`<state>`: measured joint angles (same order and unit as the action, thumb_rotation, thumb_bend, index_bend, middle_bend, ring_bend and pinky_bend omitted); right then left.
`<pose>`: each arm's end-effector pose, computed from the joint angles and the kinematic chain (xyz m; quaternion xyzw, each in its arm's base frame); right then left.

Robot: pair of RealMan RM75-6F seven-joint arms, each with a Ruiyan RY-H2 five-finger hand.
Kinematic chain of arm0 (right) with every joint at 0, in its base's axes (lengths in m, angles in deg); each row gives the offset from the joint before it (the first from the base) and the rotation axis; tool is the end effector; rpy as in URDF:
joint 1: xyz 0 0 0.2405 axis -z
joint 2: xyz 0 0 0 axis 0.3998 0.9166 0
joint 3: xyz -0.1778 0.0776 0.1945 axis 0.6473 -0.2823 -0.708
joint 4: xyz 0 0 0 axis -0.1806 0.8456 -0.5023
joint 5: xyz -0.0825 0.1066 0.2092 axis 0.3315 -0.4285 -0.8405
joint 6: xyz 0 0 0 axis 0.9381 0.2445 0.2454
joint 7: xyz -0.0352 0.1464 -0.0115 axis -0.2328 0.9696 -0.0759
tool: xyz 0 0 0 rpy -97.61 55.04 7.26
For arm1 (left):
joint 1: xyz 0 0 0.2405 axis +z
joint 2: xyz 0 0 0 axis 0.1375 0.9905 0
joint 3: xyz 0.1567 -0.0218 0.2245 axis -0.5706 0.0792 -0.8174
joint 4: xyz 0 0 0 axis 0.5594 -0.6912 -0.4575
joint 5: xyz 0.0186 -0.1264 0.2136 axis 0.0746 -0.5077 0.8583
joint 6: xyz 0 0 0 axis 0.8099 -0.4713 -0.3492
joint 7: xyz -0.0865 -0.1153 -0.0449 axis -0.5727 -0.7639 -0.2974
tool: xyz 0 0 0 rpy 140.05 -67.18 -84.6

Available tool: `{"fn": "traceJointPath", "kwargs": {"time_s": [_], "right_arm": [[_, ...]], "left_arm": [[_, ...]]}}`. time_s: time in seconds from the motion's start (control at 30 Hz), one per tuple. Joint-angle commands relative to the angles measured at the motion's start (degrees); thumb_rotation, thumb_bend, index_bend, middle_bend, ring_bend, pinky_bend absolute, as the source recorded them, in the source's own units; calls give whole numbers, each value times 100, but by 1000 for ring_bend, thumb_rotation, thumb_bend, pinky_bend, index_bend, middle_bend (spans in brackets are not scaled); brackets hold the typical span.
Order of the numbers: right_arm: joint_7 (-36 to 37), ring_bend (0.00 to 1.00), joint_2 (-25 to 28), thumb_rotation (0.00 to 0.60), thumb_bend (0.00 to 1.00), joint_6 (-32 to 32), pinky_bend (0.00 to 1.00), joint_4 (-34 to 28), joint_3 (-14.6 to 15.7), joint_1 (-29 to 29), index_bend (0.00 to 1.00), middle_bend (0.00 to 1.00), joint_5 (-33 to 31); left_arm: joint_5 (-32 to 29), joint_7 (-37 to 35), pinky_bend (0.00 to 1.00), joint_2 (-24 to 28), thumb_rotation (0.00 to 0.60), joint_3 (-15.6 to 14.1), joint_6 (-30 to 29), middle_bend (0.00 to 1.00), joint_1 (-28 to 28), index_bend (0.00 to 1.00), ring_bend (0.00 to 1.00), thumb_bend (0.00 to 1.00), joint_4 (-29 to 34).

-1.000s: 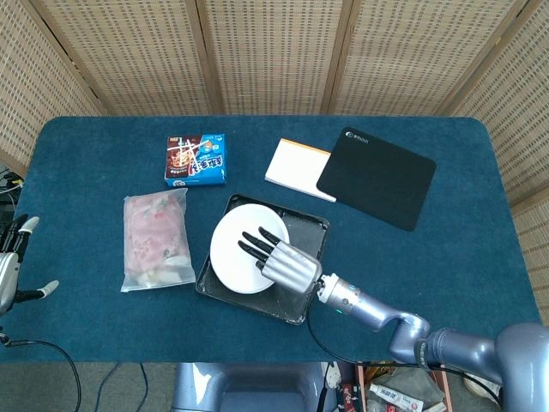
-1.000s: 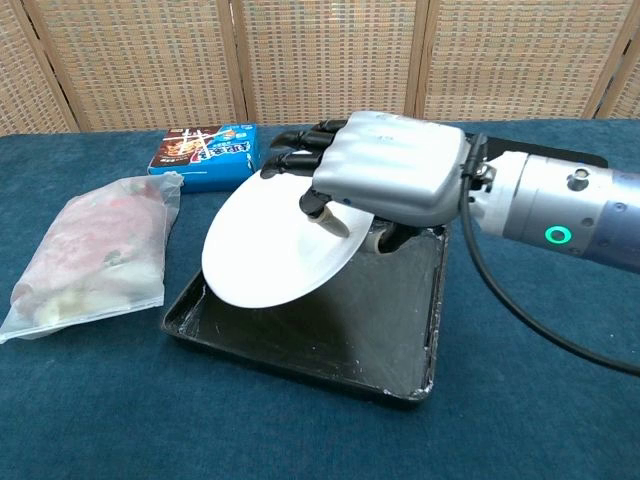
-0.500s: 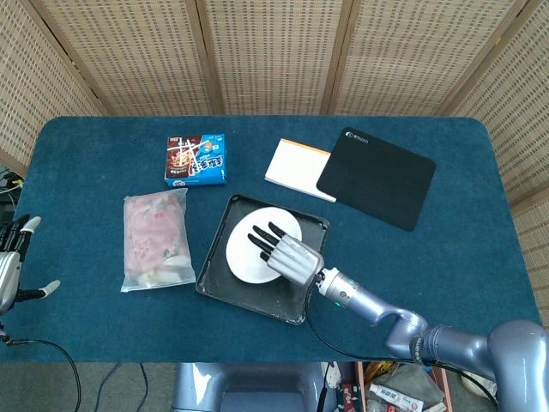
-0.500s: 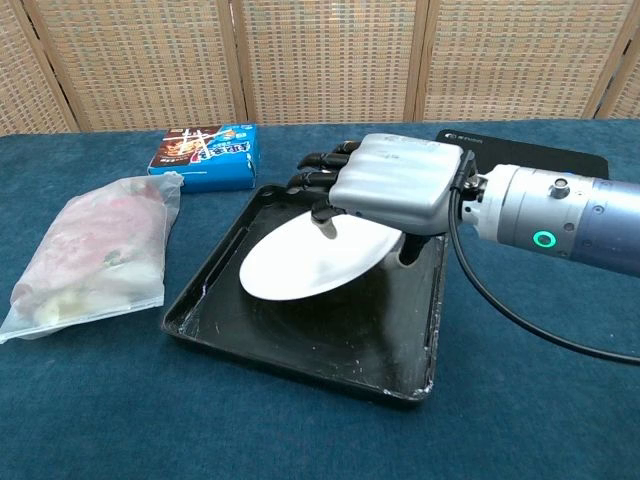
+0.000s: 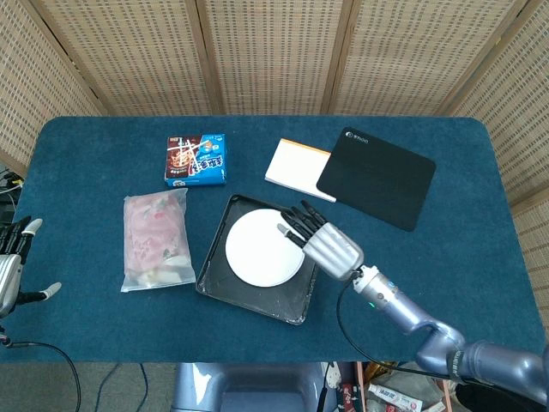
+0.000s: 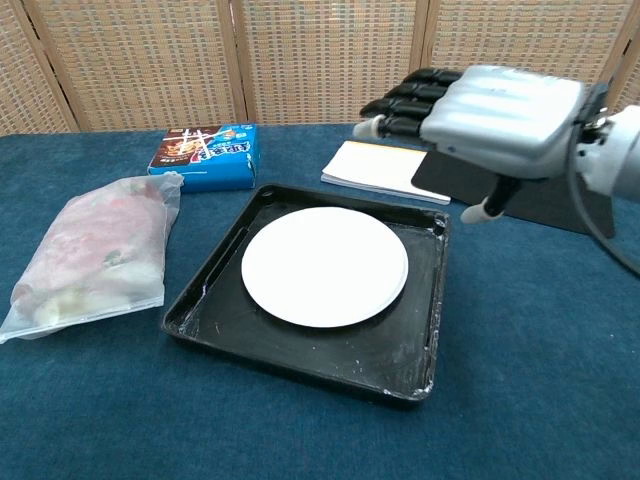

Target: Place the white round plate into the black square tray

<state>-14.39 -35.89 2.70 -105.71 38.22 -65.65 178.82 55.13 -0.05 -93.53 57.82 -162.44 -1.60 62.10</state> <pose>-0.1391 -0.3567 -0.0083 0.8242 0.0034 0.3557 0.4406 -0.3302 0.2255 0.1479 -0.5892 -0.4135 -0.3400 0.6052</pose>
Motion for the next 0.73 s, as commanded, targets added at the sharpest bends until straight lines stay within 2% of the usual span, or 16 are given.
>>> {"fn": "traceJointPath", "kwargs": {"time_s": [0.03, 0.1, 0.37, 0.5, 0.73], "right_arm": [[301, 0, 410, 600, 0, -490, 0, -202, 137, 410, 0, 0, 3], [940, 0, 672, 600, 0, -1057, 0, -257, 267, 921, 0, 0, -147], [2559, 0, 805, 600, 0, -2036, 0, 14, 585, 1955, 0, 0, -454], [2938, 0, 710, 600, 0, -2450, 0, 275, 684, 2392, 0, 0, -552], [3104, 0, 670, 600, 0, -3078, 0, 243, 730, 2976, 0, 0, -580]], "left_arm": [[91, -20, 0, 0, 600, -38, -46, 0, 23, 0, 0, 0, -1], [253, -29, 0, -12, 600, -96, -144, 0, 66, 0, 0, 0, 2], [556, 84, 0, -145, 600, -171, -444, 0, 168, 0, 0, 0, -80], [709, 77, 0, -218, 600, -206, -552, 0, 200, 0, 0, 0, -132], [855, 42, 0, -249, 600, -276, -651, 0, 267, 0, 0, 0, -144]]}}
